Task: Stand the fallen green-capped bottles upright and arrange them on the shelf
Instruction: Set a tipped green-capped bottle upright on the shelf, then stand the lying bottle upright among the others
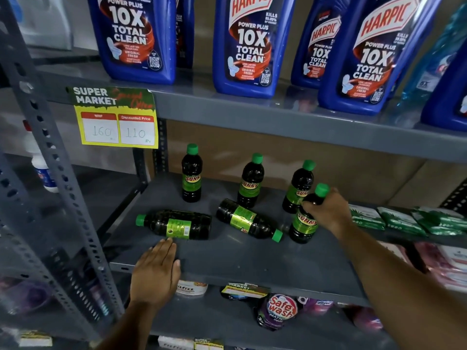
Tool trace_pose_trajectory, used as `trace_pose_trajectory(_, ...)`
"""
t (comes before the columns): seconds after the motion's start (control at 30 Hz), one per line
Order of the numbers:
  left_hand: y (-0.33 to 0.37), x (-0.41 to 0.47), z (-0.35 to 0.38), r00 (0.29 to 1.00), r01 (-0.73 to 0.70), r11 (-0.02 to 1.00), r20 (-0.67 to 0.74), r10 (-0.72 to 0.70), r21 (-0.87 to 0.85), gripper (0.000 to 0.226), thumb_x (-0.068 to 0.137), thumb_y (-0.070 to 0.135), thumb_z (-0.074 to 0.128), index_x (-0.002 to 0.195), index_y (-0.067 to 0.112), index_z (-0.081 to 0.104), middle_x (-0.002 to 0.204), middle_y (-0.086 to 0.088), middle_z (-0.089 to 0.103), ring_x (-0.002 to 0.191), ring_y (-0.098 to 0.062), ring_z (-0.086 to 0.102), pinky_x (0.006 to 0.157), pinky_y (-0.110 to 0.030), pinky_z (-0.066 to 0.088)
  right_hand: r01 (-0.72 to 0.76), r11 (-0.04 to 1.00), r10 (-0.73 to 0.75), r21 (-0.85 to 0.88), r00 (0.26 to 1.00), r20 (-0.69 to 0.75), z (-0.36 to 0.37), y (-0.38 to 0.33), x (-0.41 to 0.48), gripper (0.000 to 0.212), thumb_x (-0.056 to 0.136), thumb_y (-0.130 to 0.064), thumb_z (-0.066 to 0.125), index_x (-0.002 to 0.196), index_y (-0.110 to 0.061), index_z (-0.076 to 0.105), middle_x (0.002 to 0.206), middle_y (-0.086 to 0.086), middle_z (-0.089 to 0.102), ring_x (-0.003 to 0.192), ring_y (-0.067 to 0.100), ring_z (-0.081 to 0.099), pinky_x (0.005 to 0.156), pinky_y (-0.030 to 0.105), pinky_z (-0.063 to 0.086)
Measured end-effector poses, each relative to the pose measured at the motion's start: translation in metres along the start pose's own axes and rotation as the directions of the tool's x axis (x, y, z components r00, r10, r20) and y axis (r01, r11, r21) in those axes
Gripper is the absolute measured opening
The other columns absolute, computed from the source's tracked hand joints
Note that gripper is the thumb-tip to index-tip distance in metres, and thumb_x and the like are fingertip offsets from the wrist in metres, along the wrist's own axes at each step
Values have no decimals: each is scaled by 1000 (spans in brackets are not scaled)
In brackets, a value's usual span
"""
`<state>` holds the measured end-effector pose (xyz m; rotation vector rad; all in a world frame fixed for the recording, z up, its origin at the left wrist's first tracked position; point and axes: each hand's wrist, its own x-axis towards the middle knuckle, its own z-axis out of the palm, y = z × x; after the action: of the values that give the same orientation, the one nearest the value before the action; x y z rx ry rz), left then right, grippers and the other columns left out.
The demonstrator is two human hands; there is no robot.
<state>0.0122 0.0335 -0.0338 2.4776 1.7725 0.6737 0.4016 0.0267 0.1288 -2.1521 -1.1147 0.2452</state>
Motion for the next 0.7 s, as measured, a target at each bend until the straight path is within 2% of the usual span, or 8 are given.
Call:
trace_pose_trajectory(0.07,-2,0,3,1000,-4,1000,-23,4,-18,64,98,39,19,116,-2,64,123,-19,62,112,-32,60,97,-45,40,43,998,-39,52,996,-81,5,1,-7,70,70,-28,80,121,1,42,111,17,55,112,40,54,80,41,45)
trace_pose_trajectory(0.17,-6,1,7,999,-12,999,-39,10,-34,61,98,39,21,116,-2,64,123,-19,62,112,-32,60,96,-45,41,260,930,-345,-259,862,-373,17,3,-28,73,72,-38,76,128,-3,45,118,25,53,111,42,47,90,48,32)
trace_pose_trajectory(0.2,-7,1,8,999,-16,999,-35,15,-33,62,98,39,20,116,-1,64,123,-18,62,112,-32,60,96,-46,41,388,853,-504,-349,787,-356,25,2,-36,60,75,-39,72,121,-6,53,111,21,57,103,40,51,85,46,33)
trace_pose_trajectory(0.27,-8,2,9,999,-24,999,-26,23,-35,63,98,40,19,117,-1,64,124,-18,62,112,-33,60,96,-45,40,628,711,-687,-316,716,-121,44,1,-50,39,80,-39,62,108,-12,64,99,12,63,90,34,58,79,41,43)
trace_pose_trajectory(0.33,-9,2,9,1000,-20,999,-17,19,-46,63,98,40,20,117,0,63,124,-18,62,112,-33,60,95,-44,39,635,742,-606,-215,772,190,67,1,-57,40,84,-34,58,119,-15,61,110,9,60,99,30,60,85,40,51)
trace_pose_trajectory(0.4,-10,1,9,1000,-25,999,-14,24,-43,62,97,39,20,119,0,63,125,-18,61,112,-33,59,95,-44,40,467,856,-373,-220,855,360,83,2,-60,59,85,-24,62,140,-17,40,129,13,51,116,32,54,96,40,47)
trace_pose_trajectory(0.5,-11,1,8,999,-31,998,8,31,-47,61,97,39,20,121,1,61,127,-16,61,115,-31,58,96,-44,39,335,918,-234,-210,889,394,91,4,-63,68,87,-17,63,146,-19,28,136,16,51,120,35,53,96,41,46)
trace_pose_trajectory(0.7,-12,2,5,999,-20,998,44,23,-65,60,97,39,21,121,1,61,127,-15,61,116,-30,57,97,-43,38,308,942,-245,-132,903,354,79,1,-61,60,85,-20,70,140,-15,46,131,9,62,121,24,57,99,28,43)
